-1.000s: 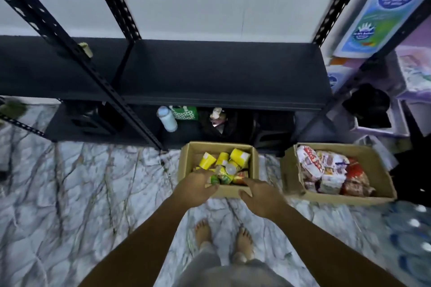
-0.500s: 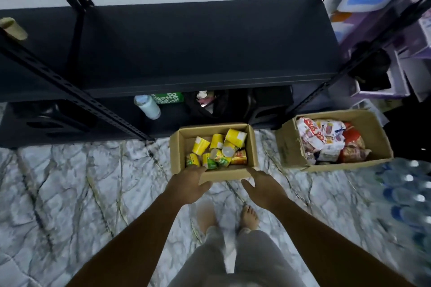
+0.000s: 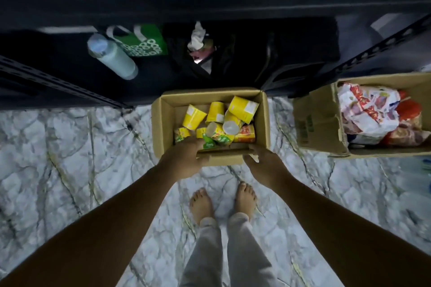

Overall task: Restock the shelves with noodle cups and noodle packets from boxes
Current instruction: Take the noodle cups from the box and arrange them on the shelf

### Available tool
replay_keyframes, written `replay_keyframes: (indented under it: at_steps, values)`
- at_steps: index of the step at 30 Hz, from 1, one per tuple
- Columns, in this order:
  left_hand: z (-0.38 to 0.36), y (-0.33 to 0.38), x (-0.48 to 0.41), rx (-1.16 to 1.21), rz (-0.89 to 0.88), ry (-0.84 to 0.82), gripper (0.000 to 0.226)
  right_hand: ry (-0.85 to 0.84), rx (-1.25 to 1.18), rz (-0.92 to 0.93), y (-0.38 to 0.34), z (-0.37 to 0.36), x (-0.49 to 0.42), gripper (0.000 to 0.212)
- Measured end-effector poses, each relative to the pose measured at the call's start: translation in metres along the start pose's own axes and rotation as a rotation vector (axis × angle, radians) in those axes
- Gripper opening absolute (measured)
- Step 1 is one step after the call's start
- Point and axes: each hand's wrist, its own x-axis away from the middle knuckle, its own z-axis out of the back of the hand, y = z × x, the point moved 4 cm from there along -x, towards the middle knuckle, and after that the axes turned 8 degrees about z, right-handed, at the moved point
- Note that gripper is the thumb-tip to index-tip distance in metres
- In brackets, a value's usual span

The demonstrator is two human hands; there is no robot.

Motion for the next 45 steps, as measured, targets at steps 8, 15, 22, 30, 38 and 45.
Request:
replay_keyframes:
  at_steps: [8,15,22,30,38,45]
  values:
    - [-0.073,-0.027,-0.137,0.042,0.022,0.031,0.066,0.099,-0.301,-0.202,0.075,-0.05,-0.142,0.036]
    - [-0.114,-0.038,-0.222,0.09,-0.03,0.057,0.07,0.192,-0.729,-0.311,0.104,-0.104,-0.223,0.087]
    - [-0.149,-0.036,-0.273,0.156,-0.036,0.026,0.103,0.28,-0.89,-0.476,0.098,-0.132,-0.255,0.126]
    - [-0.155,-0.038,-0.281,0.148,-0.075,0.13,0.08,0.313,-1.051,-0.549,0.104,-0.134,-0.263,0.062]
    - [-0.14,-0.047,-0.249,0.172,-0.2,0.178,0.069,0.2,-1.123,-0.56,0.108,-0.124,-0.242,0.05]
    - [-0.119,-0.073,-0.169,0.474,-0.032,0.366,0.062,-0.103,-1.257,-0.529,0.092,-0.099,-0.198,0.027]
